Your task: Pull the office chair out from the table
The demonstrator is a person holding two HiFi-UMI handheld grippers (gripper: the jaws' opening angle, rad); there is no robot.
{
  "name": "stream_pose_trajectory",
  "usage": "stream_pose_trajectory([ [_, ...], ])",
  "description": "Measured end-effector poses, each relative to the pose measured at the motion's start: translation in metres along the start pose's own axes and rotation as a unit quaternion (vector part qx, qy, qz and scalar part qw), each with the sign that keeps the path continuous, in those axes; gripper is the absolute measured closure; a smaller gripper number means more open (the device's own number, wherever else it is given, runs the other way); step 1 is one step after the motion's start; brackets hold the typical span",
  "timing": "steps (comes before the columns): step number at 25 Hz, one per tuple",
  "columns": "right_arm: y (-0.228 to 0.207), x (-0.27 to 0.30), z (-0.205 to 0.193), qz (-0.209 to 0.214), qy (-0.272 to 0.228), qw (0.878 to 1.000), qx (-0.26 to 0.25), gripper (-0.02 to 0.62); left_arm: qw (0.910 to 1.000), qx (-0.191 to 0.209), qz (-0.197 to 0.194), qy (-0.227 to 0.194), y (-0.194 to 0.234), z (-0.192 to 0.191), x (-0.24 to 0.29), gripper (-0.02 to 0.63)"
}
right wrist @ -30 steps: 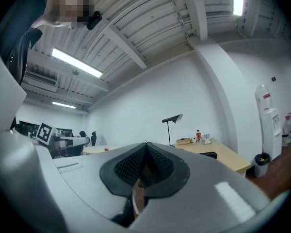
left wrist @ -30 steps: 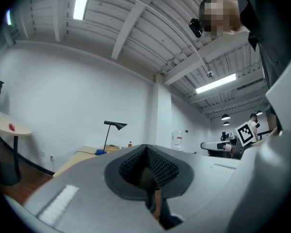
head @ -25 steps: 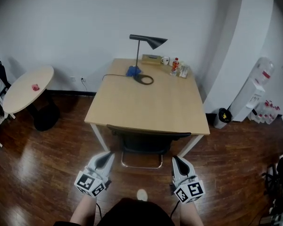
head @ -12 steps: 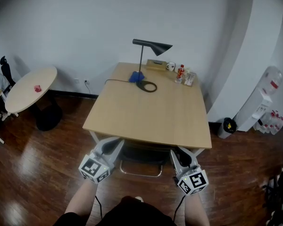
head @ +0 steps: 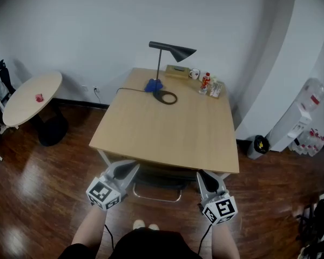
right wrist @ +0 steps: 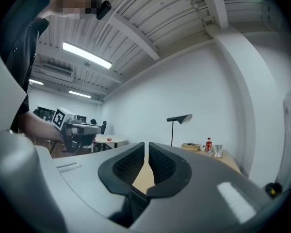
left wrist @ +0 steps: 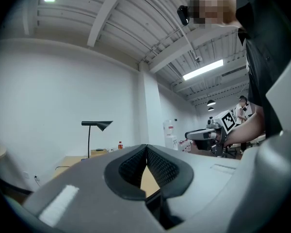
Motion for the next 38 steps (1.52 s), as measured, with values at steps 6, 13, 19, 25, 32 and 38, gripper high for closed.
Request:
stream_pose_trajectory([
  [6,0.006,0.023,-0.013,0.053,0.058,0.996,-0.049,0.497,0.9955,0.053,-0.054,0.058,0.01,-0.014,0.01,0.601],
  [13,0.028,0.063,-0.06,0.155,0.21,0.951,-0.167,0.333,0.9136,0.244,-0.225,0.235,-0.012,-0.074,0.031,0.39],
  [19,0.034,0.074,-0.116,0.214,0.354,0.866,-0.281,0.318,0.8601,0.278,-0.299,0.306,-0.017,-0.11,0.038,0.354],
  [25,0.025,0.075,-0.15,0.226,0.426,0.803,-0.35,0.346,0.8197,0.318,-0.327,0.346,-0.024,-0.137,0.044,0.354],
  [32,0.026,0.072,-0.157,0.234,0.46,0.773,-0.369,0.47,0.7897,0.355,-0.334,0.372,-0.032,-0.152,0.042,0.47],
  [38,0.025,0.075,-0.164,0.223,0.462,0.757,-0.405,0.503,0.7631,0.417,-0.302,0.39,-0.028,-0.169,0.042,0.52],
])
Point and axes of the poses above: the fingertips, and each gripper's own axes: x forward along the fingers, y to its left, z out of its top, the point moved 3 cm from there along -x, backward along the fingers, and after that the axes turned 5 degrees about x, right-handed, at the moved point
